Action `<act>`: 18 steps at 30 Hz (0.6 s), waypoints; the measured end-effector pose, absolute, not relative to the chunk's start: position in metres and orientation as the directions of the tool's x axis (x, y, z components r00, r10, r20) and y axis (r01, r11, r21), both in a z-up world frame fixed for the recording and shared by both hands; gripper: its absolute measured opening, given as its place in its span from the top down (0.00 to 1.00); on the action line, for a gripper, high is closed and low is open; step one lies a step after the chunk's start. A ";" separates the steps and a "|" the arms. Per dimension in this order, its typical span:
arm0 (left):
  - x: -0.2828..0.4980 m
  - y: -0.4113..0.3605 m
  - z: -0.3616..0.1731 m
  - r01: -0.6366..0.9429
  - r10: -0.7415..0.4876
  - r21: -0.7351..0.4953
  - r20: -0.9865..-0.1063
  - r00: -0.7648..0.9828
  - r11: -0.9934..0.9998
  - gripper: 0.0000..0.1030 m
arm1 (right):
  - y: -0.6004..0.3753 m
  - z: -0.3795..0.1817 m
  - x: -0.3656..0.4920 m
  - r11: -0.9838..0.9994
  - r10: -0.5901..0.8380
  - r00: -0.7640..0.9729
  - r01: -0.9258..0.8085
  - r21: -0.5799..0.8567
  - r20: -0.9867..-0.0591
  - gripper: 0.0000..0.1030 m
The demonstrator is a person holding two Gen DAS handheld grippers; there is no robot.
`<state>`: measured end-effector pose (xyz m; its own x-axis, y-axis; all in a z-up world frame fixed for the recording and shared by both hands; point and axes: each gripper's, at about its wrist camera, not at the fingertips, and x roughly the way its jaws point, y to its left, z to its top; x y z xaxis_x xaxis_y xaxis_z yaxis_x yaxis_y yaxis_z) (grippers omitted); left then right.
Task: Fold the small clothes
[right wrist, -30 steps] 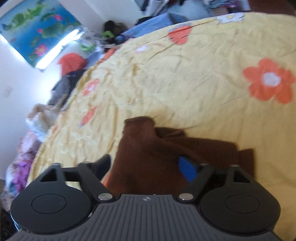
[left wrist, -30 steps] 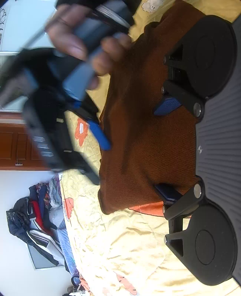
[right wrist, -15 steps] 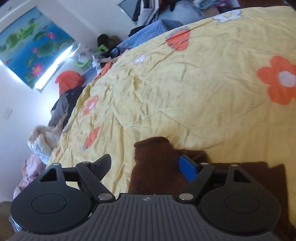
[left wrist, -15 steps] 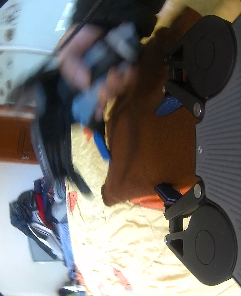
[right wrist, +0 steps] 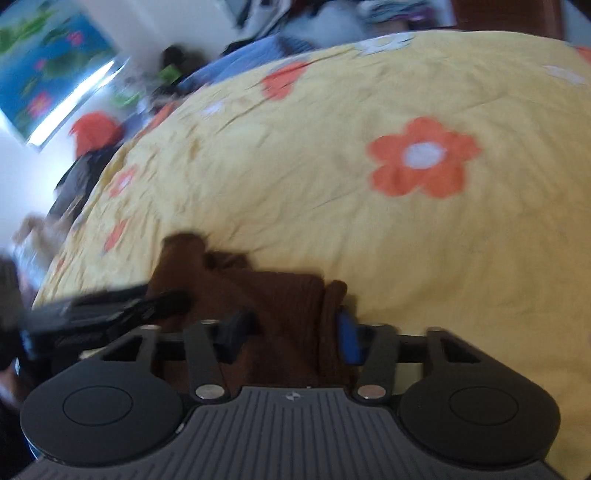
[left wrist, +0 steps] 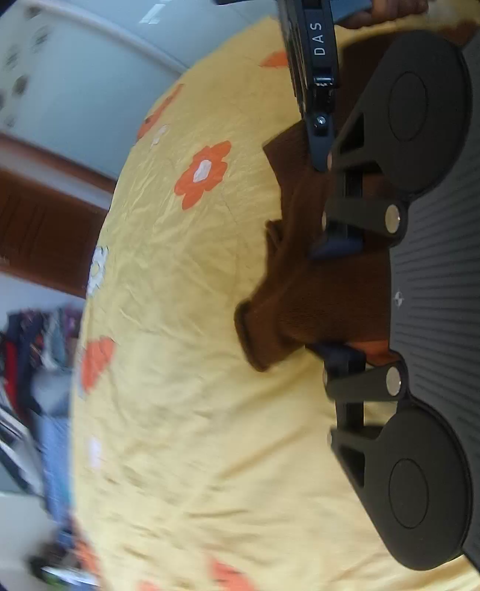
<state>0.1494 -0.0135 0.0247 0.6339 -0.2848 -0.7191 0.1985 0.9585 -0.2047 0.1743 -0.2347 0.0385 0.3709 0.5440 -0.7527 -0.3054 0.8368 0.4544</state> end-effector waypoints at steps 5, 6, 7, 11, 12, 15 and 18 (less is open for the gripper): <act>0.142 -0.041 0.045 0.278 -0.248 -0.054 -0.634 0.732 0.959 0.79 | -0.242 0.053 0.175 0.826 0.562 0.443 -0.339 0.450 -0.698 0.76; 0.144 -0.049 0.045 0.287 -0.226 -0.008 -0.635 0.739 0.958 0.79 | -0.250 0.057 0.176 0.819 0.574 0.460 -0.325 0.473 -0.677 0.76; 0.146 -0.054 0.039 0.294 -0.213 0.018 -0.648 0.732 0.956 0.79 | -0.258 0.054 0.178 0.816 0.577 0.470 -0.302 0.492 -0.668 0.76; 0.141 -0.056 0.024 0.278 -0.161 0.088 -0.636 0.755 0.957 0.70 | -0.278 0.026 0.176 0.798 0.589 0.481 -0.221 0.560 -0.649 0.70; 0.139 -0.052 0.028 0.259 -0.147 0.087 -0.635 0.758 0.962 0.62 | -0.279 0.026 0.173 0.788 0.598 0.482 -0.208 0.579 -0.641 0.59; 0.109 -0.037 0.048 0.191 -0.089 0.117 -0.581 0.809 0.975 0.46 | -0.288 0.045 0.154 0.801 0.566 0.545 -0.187 0.568 -0.618 0.41; 0.068 -0.031 0.063 0.232 -0.164 0.056 -0.551 0.818 0.971 0.37 | -0.292 0.072 0.117 0.802 0.566 0.609 -0.252 0.541 -0.556 0.40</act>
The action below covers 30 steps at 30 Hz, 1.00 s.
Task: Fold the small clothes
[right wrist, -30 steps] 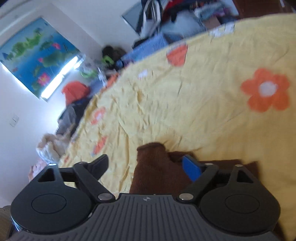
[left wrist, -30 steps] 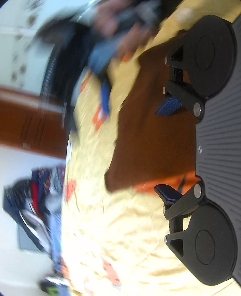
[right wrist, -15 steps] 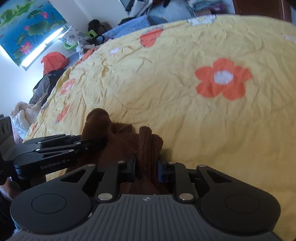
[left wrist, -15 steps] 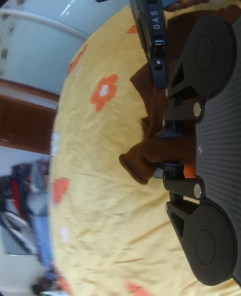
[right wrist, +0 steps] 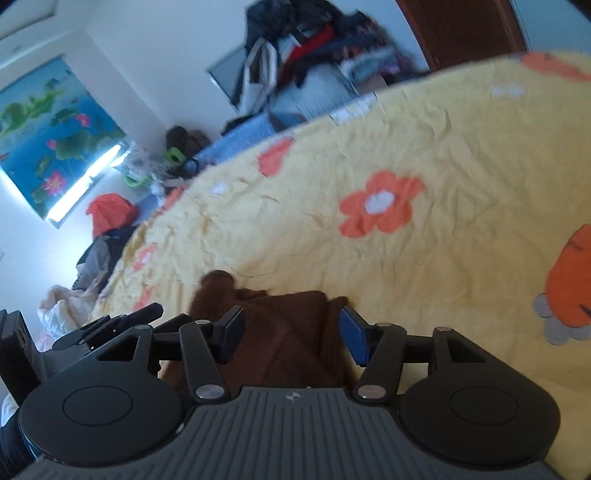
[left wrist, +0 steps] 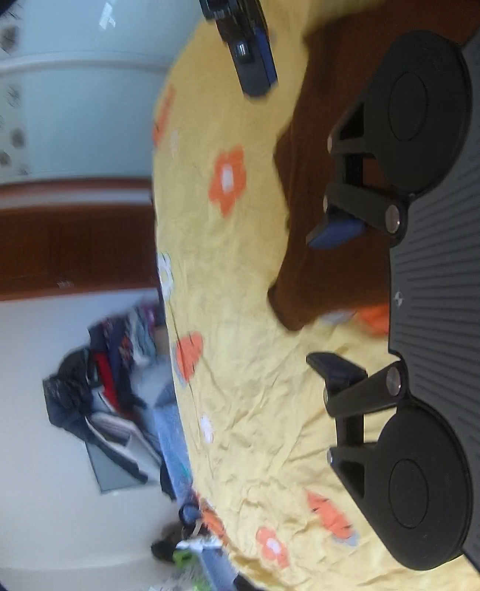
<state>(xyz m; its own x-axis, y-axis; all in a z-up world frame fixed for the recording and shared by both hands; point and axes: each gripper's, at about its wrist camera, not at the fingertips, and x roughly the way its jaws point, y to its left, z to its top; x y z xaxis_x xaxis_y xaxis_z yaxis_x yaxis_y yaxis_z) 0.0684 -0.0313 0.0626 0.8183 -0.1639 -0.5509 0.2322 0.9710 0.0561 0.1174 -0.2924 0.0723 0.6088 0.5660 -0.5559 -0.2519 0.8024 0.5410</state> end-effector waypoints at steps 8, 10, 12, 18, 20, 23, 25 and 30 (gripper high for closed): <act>0.030 -0.058 0.020 0.355 -0.229 0.114 -0.578 0.784 0.928 0.36 | -0.273 0.030 0.103 0.790 0.609 0.527 -0.333 0.515 -0.593 0.68; 0.029 -0.058 0.031 0.338 -0.212 0.106 -0.598 0.773 0.935 0.36 | -0.290 0.022 0.114 0.774 0.609 0.523 -0.227 0.591 -0.596 0.97; 0.017 -0.051 0.042 0.325 -0.214 0.079 -0.604 0.768 0.942 0.37 | -0.300 0.027 0.113 0.774 0.595 0.512 -0.156 0.614 -0.620 0.89; -0.036 -0.035 0.050 0.393 -0.359 -0.072 -0.580 0.731 0.917 0.37 | -0.296 0.083 0.026 0.762 0.620 0.602 -0.307 0.570 -0.504 0.38; -0.036 -0.044 0.039 0.403 -0.346 -0.042 -0.600 0.721 0.914 0.37 | -0.278 0.082 0.014 0.749 0.651 0.553 -0.359 0.557 -0.520 0.37; -0.029 -0.050 0.028 0.400 -0.301 0.039 -0.593 0.747 0.916 0.34 | -0.259 0.053 0.021 0.773 0.633 0.500 -0.378 0.509 -0.591 0.41; -0.032 -0.043 0.039 0.388 -0.312 -0.003 -0.601 0.735 0.921 0.35 | -0.269 0.048 0.026 0.766 0.639 0.527 -0.371 0.525 -0.560 0.62; -0.055 -0.002 0.049 0.328 -0.374 -0.193 -0.613 0.696 0.925 0.35 | -0.288 0.080 -0.005 0.774 0.615 0.567 -0.306 0.553 -0.547 0.24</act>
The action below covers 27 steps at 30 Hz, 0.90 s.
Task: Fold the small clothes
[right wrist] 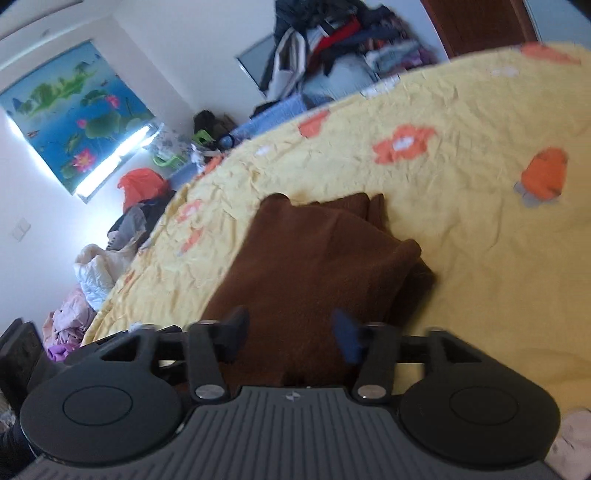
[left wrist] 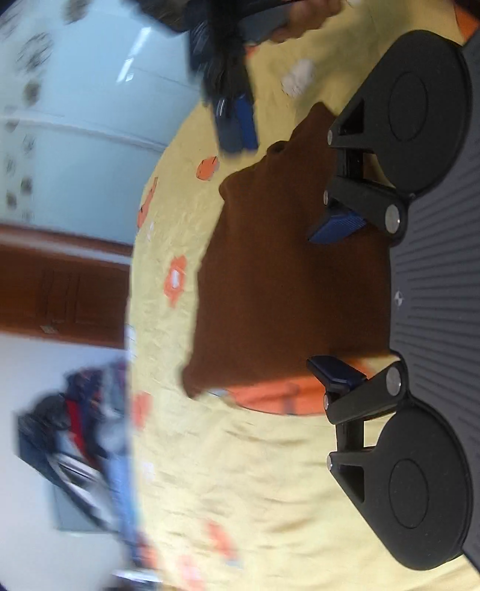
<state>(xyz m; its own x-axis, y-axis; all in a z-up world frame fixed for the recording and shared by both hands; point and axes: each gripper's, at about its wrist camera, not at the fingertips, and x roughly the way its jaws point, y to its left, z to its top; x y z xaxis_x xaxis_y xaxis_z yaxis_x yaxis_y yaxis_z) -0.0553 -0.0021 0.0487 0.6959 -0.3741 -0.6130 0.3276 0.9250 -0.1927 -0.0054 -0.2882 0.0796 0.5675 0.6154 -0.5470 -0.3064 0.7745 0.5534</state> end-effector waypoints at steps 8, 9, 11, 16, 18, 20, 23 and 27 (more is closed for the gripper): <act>-0.035 0.018 0.015 0.157 -0.466 -0.468 -0.674 0.574 0.870 0.71 | -0.289 0.031 -0.029 0.742 0.655 0.426 -0.206 0.638 -0.624 0.76; -0.033 0.018 0.016 0.143 -0.453 -0.460 -0.687 0.568 0.877 0.75 | -0.282 0.024 -0.027 0.760 0.640 0.405 -0.205 0.617 -0.654 0.83; -0.035 0.017 0.020 0.155 -0.435 -0.426 -0.705 0.560 0.891 0.75 | -0.275 0.027 -0.034 0.787 0.613 0.427 -0.256 0.562 -0.665 0.83; -0.049 0.013 0.018 0.147 -0.383 -0.373 -0.706 0.596 0.916 0.60 | -0.275 0.033 -0.051 0.815 0.575 0.478 -0.265 0.515 -0.664 0.60; -0.057 0.012 0.020 0.134 -0.361 -0.358 -0.702 0.613 0.924 0.29 | -0.280 0.043 -0.061 0.839 0.533 0.532 -0.232 0.492 -0.658 0.15; -0.067 0.009 0.020 0.131 -0.327 -0.319 -0.706 0.629 0.939 0.26 | -0.279 0.052 -0.081 0.872 0.479 0.597 -0.236 0.429 -0.644 0.04; -0.079 0.005 0.020 0.139 -0.290 -0.265 -0.711 0.641 0.954 0.26 | -0.274 0.055 -0.103 0.929 0.369 0.635 -0.224 0.295 -0.679 0.01; -0.087 -0.002 0.020 0.133 -0.243 -0.208 -0.721 0.649 0.969 0.26 | -0.263 0.040 -0.110 0.980 0.199 0.620 -0.126 0.154 -0.759 0.00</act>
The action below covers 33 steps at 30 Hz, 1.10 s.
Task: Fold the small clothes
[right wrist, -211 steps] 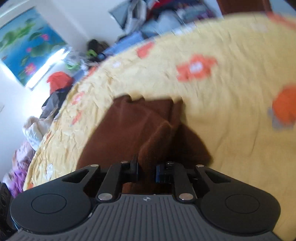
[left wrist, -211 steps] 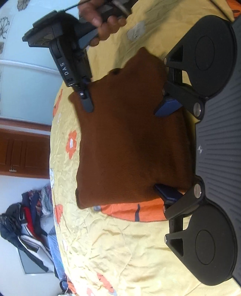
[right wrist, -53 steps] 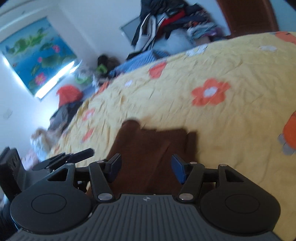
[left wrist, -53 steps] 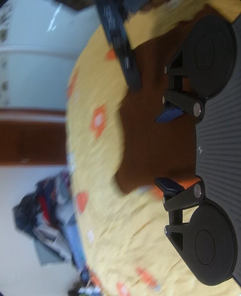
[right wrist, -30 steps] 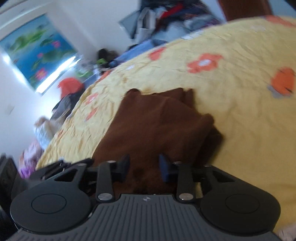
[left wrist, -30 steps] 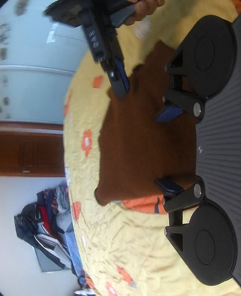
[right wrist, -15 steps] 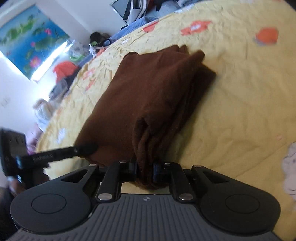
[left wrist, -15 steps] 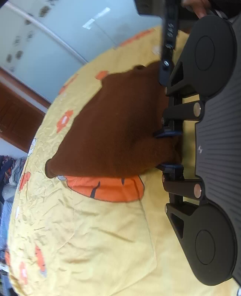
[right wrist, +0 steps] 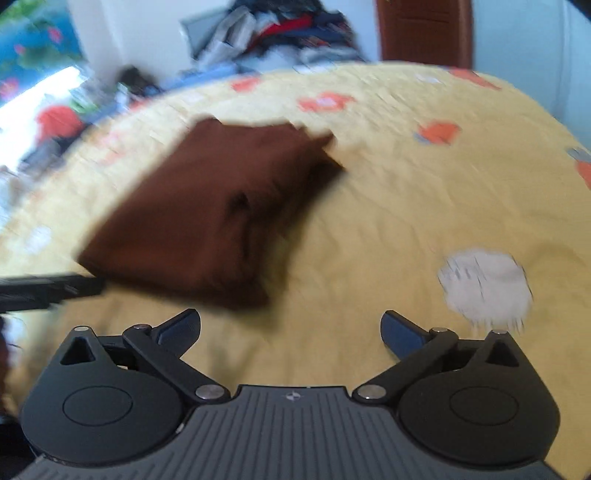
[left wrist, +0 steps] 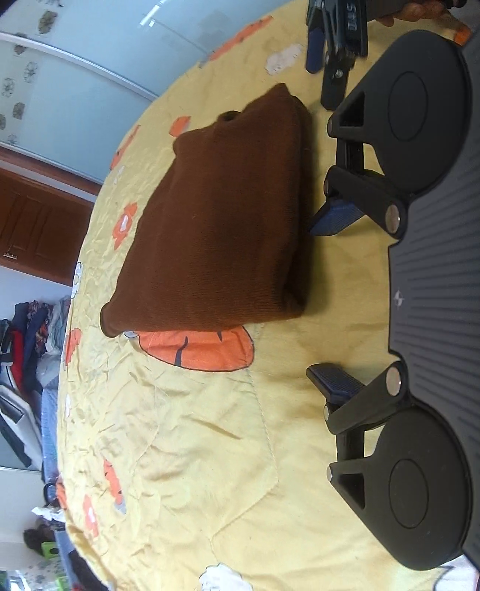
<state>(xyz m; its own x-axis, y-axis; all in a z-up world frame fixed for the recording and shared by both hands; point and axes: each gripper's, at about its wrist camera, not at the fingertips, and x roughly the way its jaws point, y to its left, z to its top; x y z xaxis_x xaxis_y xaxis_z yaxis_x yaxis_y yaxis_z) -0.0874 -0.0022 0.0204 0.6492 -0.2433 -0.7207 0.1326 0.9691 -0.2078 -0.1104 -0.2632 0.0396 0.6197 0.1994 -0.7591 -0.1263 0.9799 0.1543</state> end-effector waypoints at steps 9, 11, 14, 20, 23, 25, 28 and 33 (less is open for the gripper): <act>-0.104 -0.009 0.014 0.110 -0.158 -0.114 -0.707 0.689 0.987 0.14 | -0.222 0.028 -0.115 0.999 0.028 0.659 -0.038 0.004 -0.751 0.00; -0.104 -0.011 0.011 0.115 -0.158 -0.109 -0.700 0.696 0.987 0.06 | -0.219 0.025 -0.116 0.999 0.024 0.676 -0.040 -0.004 -0.736 0.00; -0.104 -0.015 0.007 0.108 -0.128 -0.073 -0.698 0.705 0.991 0.00 | -0.215 0.024 -0.114 0.999 0.021 0.698 -0.039 -0.009 -0.716 0.00; -0.102 -0.021 0.003 0.089 -0.072 -0.009 -0.685 0.725 0.996 0.00 | -0.211 0.026 -0.110 0.999 0.020 0.709 -0.039 -0.011 -0.705 0.00; -0.102 -0.021 0.001 0.084 -0.063 -0.002 -0.670 0.739 0.996 0.00 | -0.209 0.023 -0.111 0.999 0.020 0.731 -0.040 -0.013 -0.682 0.00; -0.104 -0.021 -0.001 0.083 -0.062 0.000 -0.658 0.751 0.997 0.00 | -0.208 0.020 -0.113 0.999 0.019 0.749 -0.039 -0.015 -0.663 0.00; -0.105 -0.020 -0.001 0.083 -0.062 0.002 -0.653 0.755 0.997 0.00 | -0.209 0.020 -0.114 0.999 0.019 0.751 -0.036 -0.012 -0.659 0.00; -0.103 -0.021 0.002 0.084 -0.062 0.000 -0.680 0.731 0.996 0.00 | -0.207 0.020 -0.117 0.999 0.017 0.750 -0.034 -0.012 -0.661 0.00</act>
<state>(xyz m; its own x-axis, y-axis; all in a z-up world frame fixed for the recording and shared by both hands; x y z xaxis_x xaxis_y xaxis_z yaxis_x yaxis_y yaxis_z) -0.1031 -0.0206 0.0024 0.7310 -0.0617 -0.6796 0.0836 0.9965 -0.0005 -0.1169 -0.2068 0.0202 0.7500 0.0173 -0.6612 -0.0335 0.9994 -0.0119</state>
